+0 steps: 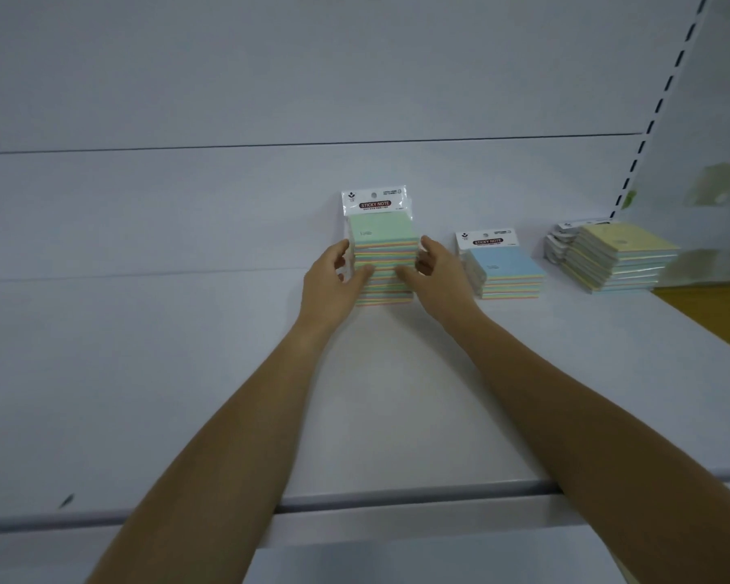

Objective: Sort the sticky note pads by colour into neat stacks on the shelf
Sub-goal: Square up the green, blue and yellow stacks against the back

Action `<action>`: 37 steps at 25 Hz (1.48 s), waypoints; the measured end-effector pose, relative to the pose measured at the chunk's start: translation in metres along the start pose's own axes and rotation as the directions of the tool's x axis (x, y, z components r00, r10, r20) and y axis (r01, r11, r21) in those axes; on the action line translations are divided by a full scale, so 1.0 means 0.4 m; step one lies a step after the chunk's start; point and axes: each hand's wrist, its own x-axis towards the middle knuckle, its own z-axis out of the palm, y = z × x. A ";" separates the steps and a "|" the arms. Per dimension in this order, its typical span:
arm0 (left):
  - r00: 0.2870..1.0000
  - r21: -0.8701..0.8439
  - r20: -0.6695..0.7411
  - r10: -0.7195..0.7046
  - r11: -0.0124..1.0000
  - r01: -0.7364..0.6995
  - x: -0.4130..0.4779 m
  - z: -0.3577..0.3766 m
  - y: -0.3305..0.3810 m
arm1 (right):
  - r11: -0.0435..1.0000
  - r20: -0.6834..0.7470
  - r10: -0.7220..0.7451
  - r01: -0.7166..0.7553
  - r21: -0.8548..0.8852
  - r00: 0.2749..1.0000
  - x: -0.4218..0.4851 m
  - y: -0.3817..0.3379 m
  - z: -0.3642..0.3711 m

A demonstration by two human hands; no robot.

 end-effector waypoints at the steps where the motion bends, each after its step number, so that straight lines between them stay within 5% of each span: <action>1: 1.000 -0.006 0.018 -0.004 1.000 0.004 -0.001 -0.001 -0.002 | 0.999 0.011 -0.025 0.026 -0.039 1.000 0.003 0.005 -0.001; 16: 0.998 0.049 0.025 0.061 0.997 -0.062 -0.010 -0.011 0.006 | 0.994 -0.020 -0.047 0.044 -0.095 0.999 0.017 0.012 -0.016; 19: 0.997 0.086 0.027 0.066 0.994 -0.068 -0.015 -0.012 0.001 | 0.997 0.065 -0.026 0.031 -0.072 0.998 0.014 0.023 -0.016; 37: 0.988 0.168 0.105 -0.116 0.981 0.098 -0.012 -0.010 -0.012 | 0.934 0.130 -0.033 0.077 -0.349 0.991 0.011 0.048 -0.012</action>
